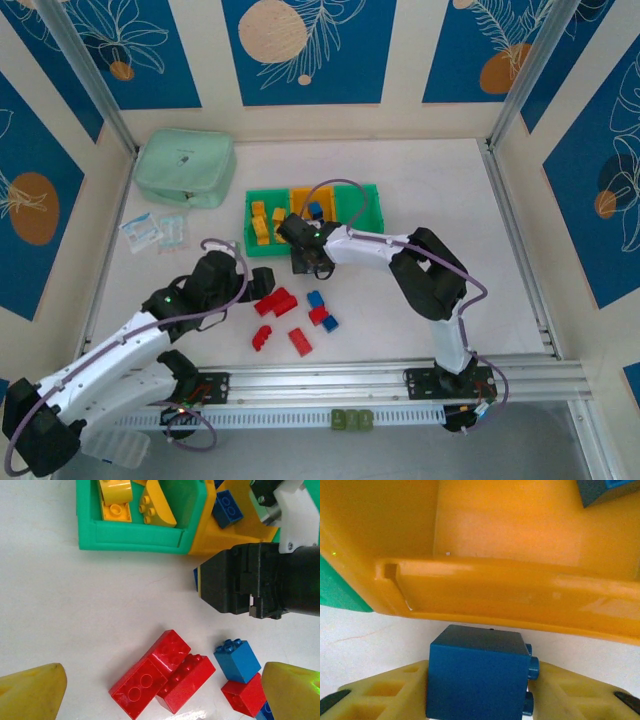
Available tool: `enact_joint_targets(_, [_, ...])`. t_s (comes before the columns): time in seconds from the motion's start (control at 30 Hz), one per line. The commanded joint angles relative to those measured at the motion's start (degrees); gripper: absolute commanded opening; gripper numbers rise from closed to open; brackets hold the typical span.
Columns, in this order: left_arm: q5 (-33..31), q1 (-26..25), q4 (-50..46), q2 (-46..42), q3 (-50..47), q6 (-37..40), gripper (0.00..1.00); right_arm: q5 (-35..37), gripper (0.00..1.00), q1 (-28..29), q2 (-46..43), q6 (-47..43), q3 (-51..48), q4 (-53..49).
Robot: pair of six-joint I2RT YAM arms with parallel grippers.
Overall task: Sort the legos into containers by color
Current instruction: Pick up the lego from the center of the table, then place the lego in the container.
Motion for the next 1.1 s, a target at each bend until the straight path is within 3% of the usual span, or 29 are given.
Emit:
enact_joint_targets(0.0, [1.0, 0.7, 1.2, 0.8, 1.1, 0.1, 0.99, 1.3, 0.47, 0.7, -0.6, -0.7, -0.5, -0.2])
enact_joint_targets(0.37, [2.1, 0.7, 1.7, 0.6, 2.0, 0.4, 0.99, 3.4, 0.43, 3.6, -9.9, -3.4, -2.9, -2.7])
enact_joint_targets(0.6, [2.2, 0.8, 2.3, 1.0, 3.0, 1.4, 0.99, 3.4, 0.43, 0.7, -13.9, -7.5, -0.7, -3.4])
enact_joint_targets(0.77, [2.8, 0.8, 3.2, 2.7, 4.2, 2.1, 0.99, 0.2, 0.43, -4.4, -9.6, -12.2, 6.8, -3.7])
enact_joint_targets(1.07, [3.1, 1.4, 5.9, 7.2, 6.3, 4.1, 0.99, 1.1, 0.44, -10.2, 4.5, -18.3, 22.1, -4.0])
